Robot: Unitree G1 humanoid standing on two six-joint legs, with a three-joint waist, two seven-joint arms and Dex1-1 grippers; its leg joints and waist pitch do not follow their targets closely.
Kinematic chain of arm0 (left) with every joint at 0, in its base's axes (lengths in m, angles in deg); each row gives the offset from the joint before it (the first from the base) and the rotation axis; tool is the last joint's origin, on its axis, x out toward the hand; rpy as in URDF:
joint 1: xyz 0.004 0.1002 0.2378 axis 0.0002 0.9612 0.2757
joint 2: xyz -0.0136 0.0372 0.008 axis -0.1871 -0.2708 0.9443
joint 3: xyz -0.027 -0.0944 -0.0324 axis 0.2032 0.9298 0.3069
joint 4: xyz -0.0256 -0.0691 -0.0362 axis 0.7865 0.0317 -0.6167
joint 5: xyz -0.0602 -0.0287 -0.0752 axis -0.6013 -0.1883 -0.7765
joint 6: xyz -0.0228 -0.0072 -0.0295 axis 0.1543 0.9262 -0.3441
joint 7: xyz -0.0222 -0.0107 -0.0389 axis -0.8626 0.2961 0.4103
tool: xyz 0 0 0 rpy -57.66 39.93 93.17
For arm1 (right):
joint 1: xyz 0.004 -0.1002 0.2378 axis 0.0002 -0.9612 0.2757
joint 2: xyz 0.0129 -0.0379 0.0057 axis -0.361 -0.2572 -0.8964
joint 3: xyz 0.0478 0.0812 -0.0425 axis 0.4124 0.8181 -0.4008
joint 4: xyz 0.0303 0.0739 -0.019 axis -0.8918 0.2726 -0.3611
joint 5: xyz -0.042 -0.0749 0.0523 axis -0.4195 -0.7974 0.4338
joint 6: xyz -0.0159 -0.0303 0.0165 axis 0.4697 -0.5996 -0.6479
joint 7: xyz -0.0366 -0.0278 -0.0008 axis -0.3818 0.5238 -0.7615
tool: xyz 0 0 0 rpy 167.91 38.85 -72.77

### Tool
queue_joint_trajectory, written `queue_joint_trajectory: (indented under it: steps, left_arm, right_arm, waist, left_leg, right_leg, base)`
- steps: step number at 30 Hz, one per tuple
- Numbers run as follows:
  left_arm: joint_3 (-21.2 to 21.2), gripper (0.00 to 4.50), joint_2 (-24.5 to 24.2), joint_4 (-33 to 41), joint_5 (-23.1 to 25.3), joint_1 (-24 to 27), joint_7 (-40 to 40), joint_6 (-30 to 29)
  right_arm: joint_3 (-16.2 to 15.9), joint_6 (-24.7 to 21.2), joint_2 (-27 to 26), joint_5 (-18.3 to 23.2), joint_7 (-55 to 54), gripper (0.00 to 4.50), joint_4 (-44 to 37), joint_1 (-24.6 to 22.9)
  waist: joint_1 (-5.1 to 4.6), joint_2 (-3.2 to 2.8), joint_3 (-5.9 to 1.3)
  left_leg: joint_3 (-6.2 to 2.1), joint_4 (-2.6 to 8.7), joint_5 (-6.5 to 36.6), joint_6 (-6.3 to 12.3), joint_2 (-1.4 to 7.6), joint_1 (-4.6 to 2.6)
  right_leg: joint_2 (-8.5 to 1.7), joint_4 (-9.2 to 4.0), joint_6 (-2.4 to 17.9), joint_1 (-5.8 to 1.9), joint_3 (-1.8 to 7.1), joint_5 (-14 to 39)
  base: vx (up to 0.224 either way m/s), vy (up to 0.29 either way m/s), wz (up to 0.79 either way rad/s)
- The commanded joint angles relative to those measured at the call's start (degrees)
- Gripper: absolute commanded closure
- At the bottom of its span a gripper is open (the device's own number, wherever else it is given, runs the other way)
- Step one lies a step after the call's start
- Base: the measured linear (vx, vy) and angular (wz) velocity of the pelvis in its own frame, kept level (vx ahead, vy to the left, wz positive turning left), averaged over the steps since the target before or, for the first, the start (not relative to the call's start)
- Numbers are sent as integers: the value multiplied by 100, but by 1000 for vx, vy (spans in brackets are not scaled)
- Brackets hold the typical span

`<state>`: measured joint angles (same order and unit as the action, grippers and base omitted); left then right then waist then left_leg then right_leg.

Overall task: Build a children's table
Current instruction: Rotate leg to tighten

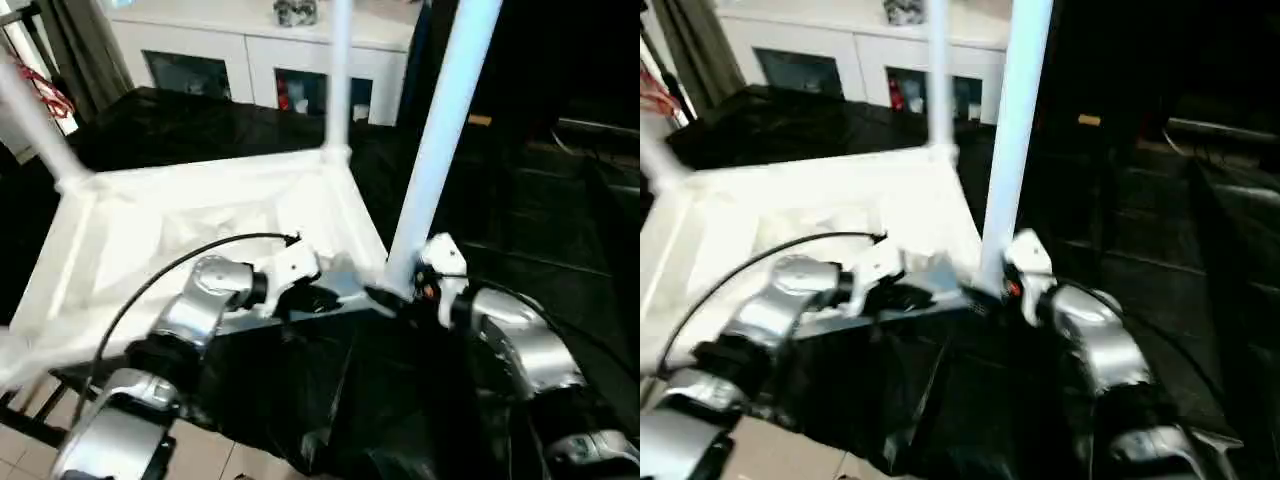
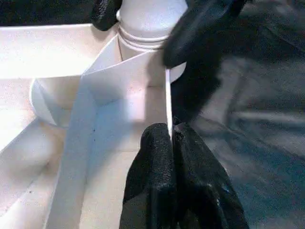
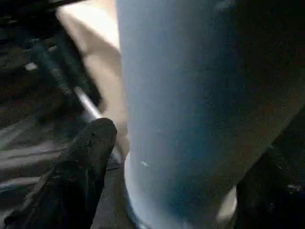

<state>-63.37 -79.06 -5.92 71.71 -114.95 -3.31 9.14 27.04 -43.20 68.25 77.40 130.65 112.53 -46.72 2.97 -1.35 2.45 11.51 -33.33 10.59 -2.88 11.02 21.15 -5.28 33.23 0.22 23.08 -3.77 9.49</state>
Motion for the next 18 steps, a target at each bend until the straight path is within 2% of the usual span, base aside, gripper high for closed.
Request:
queue_joint_trajectory:
  steps: [1, 3, 4, 9, 14, 18]
  left_arm:
    - [-184, 450, 29, 231, -107, 23, -282, 16]
    - [-178, 450, -68, 242, -135, 20, -414, -25]
    - [-189, 450, -130, 265, -151, 35, -522, -63]
    - [-224, 450, -242, 372, -211, 90, -774, -213]
    - [-247, 450, -300, 488, -248, 146, -858, -271]
    - [-125, 450, -159, 434, -235, 135, -484, -221]
  right_arm:
    - [-308, -157, 32, 138, 465, 116, -218, -78]
    - [-352, -313, 188, 249, 763, 128, -378, -139]
    - [-397, -388, 277, 265, 913, 152, -488, -192]
    - [-489, -475, 405, 257, 1156, 182, -634, -284]
    - [-537, -505, 427, 265, 1182, 186, -704, -338]
    - [-416, -566, 186, 302, 866, 187, -756, -397]
  waist:
    - [34, 73, -327]
    - [67, 71, -328]
    - [73, 77, -337]
    - [98, 78, -350]
    - [93, 85, -344]
    - [87, 108, -341]
  left_leg:
    - [-91, 400, 1364, 356, 262, -79]
    - [-85, 394, 1318, 367, 266, -88]
    - [-82, 387, 1239, 385, 264, -81]
    - [-82, 374, 1081, 415, 258, -73]
    - [-83, 374, 1095, 411, 253, -68]
    - [-87, 378, 1139, 358, 252, -67]
  right_leg:
    - [-317, -342, 1337, -260, 223, 1523]
    - [-311, -334, 1343, -252, 232, 1419]
    - [-308, -317, 1383, -258, 232, 1271]
    - [-318, -290, 1455, -270, 225, 1060]
    - [-315, -298, 1434, -266, 221, 1164]
    - [-325, -319, 1352, -264, 228, 1370]
  base:
    - [0, 0, 0]
    - [0, 0, 0]
    - [0, 0, 0]
    - [0, 0, 0]
    - [0, 0, 0]
    - [0, 0, 0]
